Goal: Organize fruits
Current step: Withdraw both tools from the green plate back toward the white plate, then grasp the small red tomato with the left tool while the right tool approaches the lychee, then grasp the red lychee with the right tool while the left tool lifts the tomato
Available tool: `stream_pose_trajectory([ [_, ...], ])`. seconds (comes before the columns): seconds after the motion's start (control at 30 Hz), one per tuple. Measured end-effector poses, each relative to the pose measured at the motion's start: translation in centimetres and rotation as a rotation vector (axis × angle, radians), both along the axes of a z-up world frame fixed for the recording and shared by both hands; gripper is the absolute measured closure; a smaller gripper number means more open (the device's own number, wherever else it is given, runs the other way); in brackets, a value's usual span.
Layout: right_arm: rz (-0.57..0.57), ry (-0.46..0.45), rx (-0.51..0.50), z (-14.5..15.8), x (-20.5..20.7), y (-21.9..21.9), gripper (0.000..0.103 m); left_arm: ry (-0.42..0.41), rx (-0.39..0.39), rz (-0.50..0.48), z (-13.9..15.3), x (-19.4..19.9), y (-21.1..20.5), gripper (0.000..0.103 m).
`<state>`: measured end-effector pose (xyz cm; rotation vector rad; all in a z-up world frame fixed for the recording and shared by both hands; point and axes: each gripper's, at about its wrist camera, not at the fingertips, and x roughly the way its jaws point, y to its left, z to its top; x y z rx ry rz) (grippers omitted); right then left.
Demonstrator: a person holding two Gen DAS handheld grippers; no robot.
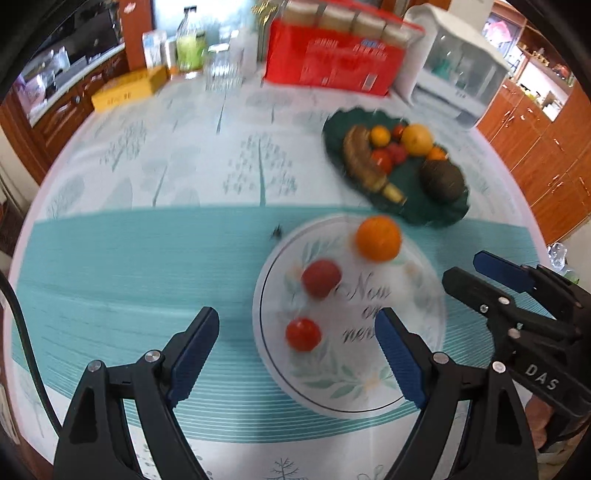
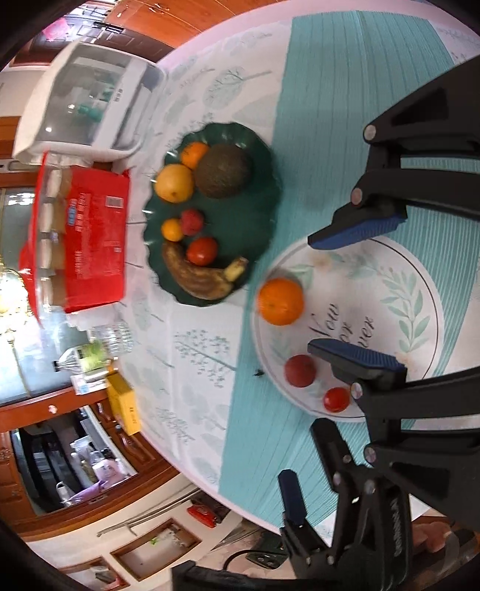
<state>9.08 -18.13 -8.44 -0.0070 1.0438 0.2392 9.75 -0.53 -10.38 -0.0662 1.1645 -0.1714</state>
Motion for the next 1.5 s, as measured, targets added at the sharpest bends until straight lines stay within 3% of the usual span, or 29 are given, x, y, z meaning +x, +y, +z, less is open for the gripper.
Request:
stream_pose_trajectory([
  [0.13, -0.003, 0.04, 0.009, -1.9, -0.1, 0.3, 0.053, 0.028, 0.002, 0.018, -2.5, -0.2, 0.4, 0.019],
  [0.33, 0.002, 0.069, 0.013, -3.3, 0.0, 0.9, 0.052, 0.062, -0.023, 0.014, -4.5, 0.0, 0.1, 0.031],
  [0.47, 0.004, 0.075, 0.019, -3.6, 0.2, 1.3, 0.052, 0.065, -0.021, -0.011, -5.2, 0.3, -0.5, 0.045],
  [0.67, 0.023, 0.088, 0.029, -4.0, 0.4, 2.1, 0.052, 0.058, -0.002, -0.03, -5.5, 0.6, -0.9, 0.076],
  [1.23, 0.099, 0.14, 0.082, -5.8, 3.4, 6.5, 0.052, 0.074, -0.024, 0.133, -5.5, 0.9, 6.2, 0.077],
  [1.5, 0.111, 0.154, 0.08, -6.7, 4.7, 7.8, 0.054, 0.07, -0.039, 0.156, -5.4, 1.2, 7.3, 0.077],
])
